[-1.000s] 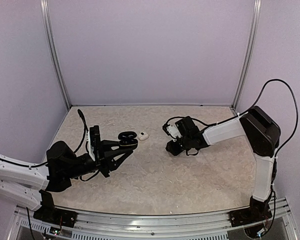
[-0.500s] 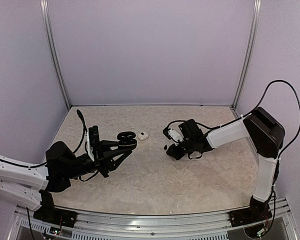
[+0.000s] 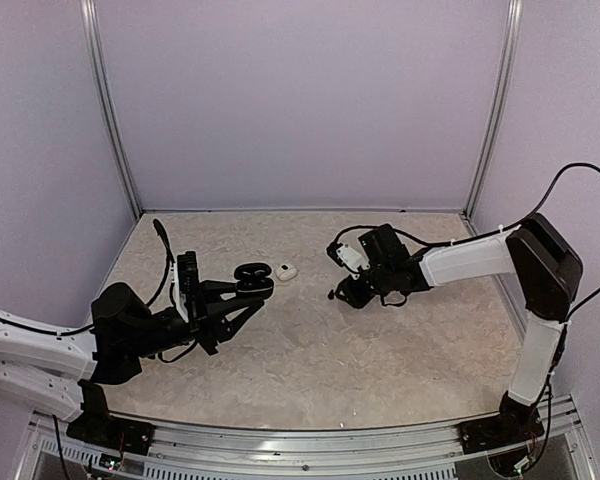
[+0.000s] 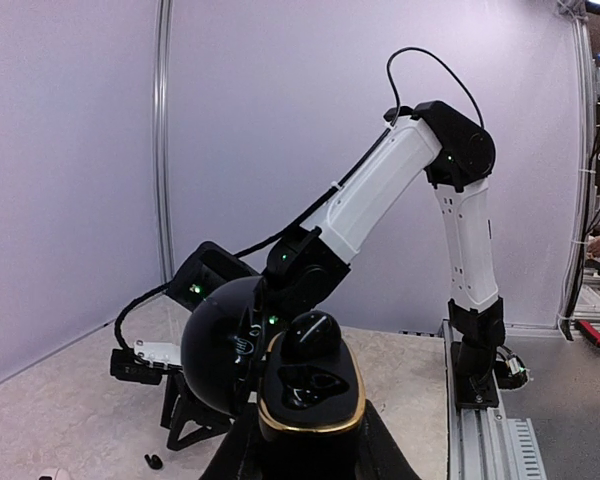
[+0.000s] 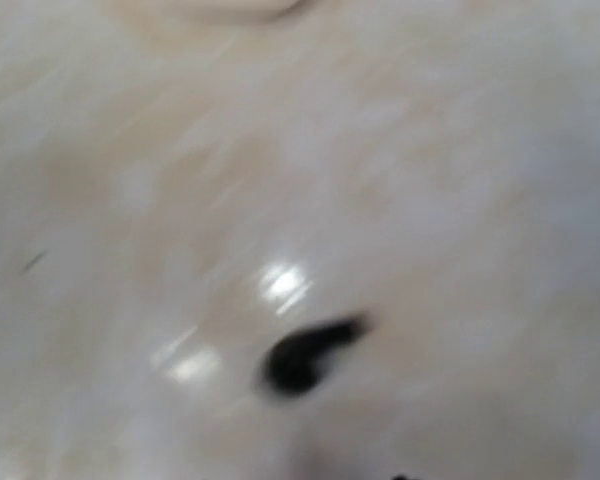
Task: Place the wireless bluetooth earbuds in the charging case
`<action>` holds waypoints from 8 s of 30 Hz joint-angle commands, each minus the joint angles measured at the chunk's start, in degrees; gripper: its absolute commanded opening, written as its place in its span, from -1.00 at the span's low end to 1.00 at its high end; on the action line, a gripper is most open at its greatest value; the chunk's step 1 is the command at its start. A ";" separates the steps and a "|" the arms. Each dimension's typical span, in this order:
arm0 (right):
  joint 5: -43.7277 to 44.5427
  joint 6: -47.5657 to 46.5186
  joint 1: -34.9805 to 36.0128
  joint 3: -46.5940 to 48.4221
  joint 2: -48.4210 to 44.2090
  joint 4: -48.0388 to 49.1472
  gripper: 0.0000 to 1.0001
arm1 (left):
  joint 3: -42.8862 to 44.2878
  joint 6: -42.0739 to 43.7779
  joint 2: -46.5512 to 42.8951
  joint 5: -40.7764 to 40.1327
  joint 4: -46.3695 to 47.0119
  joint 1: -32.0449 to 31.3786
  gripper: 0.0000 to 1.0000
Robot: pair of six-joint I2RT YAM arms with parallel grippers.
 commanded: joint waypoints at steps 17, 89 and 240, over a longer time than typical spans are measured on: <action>5.72 -8.74 -0.54 11.75 10.92 -7.67 -0.09 | -0.43 0.48 -1.13 1.44 1.70 1.39 -1.00; 1.96 10.68 26.10 6.11 0.84 -47.95 -0.33 | 0.62 -0.29 -2.57 2.97 -0.67 2.16 -1.00; 12.15 9.06 36.03 5.89 -24.82 20.07 -0.77 | 5.44 7.86 8.06 -18.19 11.21 -4.01 -1.00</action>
